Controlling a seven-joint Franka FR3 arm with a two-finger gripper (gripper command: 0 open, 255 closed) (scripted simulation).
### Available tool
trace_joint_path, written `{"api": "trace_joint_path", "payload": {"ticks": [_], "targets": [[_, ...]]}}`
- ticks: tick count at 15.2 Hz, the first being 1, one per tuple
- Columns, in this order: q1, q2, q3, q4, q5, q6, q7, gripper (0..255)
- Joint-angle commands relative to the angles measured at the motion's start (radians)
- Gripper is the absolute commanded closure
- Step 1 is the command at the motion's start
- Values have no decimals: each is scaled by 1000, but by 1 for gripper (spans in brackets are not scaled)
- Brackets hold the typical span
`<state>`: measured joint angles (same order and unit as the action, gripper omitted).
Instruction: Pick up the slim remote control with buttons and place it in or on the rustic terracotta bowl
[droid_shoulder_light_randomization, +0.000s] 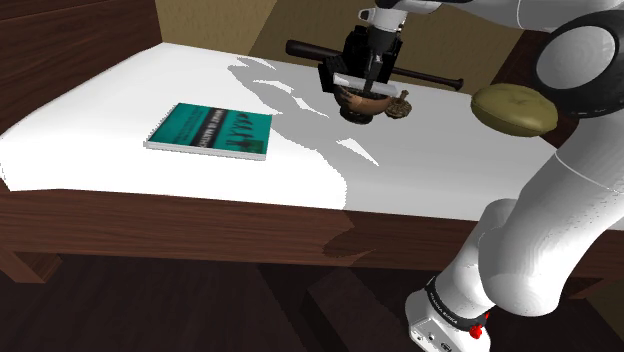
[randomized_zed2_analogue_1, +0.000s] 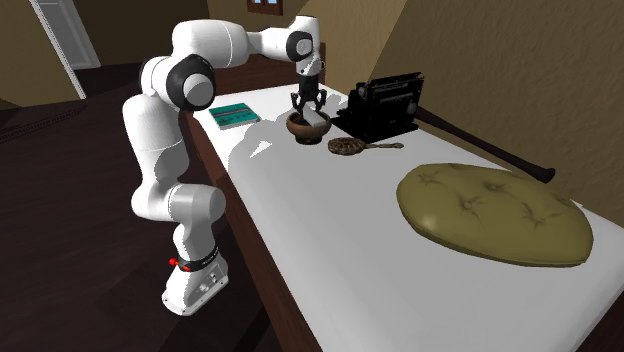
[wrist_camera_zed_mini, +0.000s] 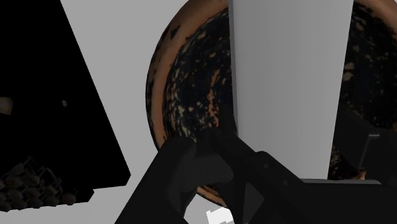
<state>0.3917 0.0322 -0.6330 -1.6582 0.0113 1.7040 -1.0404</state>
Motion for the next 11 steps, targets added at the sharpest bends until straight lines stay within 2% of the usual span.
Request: {"api": "trace_joint_path", "payload": {"ticks": [1,6,10,11], "targets": [[0,2,0,-2,0,1,1,0],[0,2,0,-1,0,0,0,0],[-9,32,-6,159,18,-135,-12,0],[-9,32,-6,159,18,-135,-12,0]]}}
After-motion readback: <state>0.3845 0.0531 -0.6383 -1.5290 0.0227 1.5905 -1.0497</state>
